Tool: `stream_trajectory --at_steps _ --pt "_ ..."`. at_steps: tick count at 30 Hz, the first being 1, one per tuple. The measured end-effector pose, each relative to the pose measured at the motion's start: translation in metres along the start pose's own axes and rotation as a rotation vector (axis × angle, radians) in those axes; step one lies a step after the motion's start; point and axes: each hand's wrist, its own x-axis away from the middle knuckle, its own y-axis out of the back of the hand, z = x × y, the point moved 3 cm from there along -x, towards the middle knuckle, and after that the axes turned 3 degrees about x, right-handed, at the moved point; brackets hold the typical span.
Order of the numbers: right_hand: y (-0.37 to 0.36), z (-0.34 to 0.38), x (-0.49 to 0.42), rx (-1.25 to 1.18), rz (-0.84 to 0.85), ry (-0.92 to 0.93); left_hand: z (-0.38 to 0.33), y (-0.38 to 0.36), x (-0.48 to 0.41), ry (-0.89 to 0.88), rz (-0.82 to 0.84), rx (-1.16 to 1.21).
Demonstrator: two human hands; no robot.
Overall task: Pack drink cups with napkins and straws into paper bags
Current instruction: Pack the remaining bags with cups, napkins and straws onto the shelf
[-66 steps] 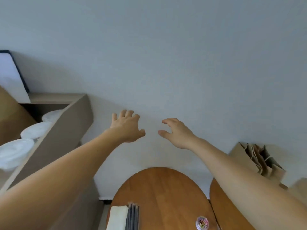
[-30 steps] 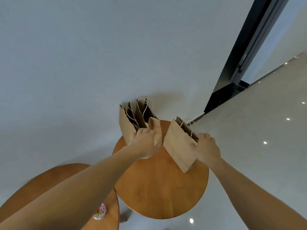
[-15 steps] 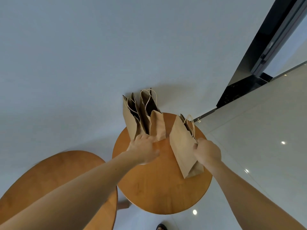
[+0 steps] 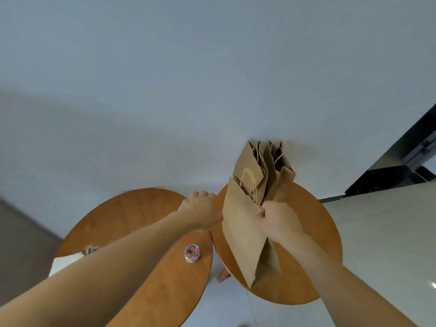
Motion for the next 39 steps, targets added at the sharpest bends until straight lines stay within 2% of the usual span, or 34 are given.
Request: stream_trajectory --at_steps 8,14,21,24,27,29,39 --pt "-0.041 0.176 0.019 -0.039 -0.009 0.231 0.158 0.029 0.097 0.230 -0.074 0.070" --pt "-0.085 0.241 0.027 -0.108 0.040 0.308 0.214 0.019 0.124 0.336 -0.083 0.136" --pt "-0.133 0.270 0.018 -0.190 0.051 0.368 0.242 -0.016 0.113 0.467 -0.005 0.183" --pt "-0.164 0.269 0.019 -0.216 0.203 0.375 0.250 -0.026 0.099 0.504 0.058 0.164" --pt "-0.187 0.259 0.016 -0.300 0.436 0.364 0.254 -0.036 0.085 0.525 0.121 0.180" --pt "-0.192 0.251 0.007 -0.352 0.507 0.347 0.256 -0.043 0.080 0.537 0.153 0.218" --pt "-0.189 0.253 -0.024 -0.408 0.526 0.370 0.255 -0.060 0.060 0.570 0.145 0.491"
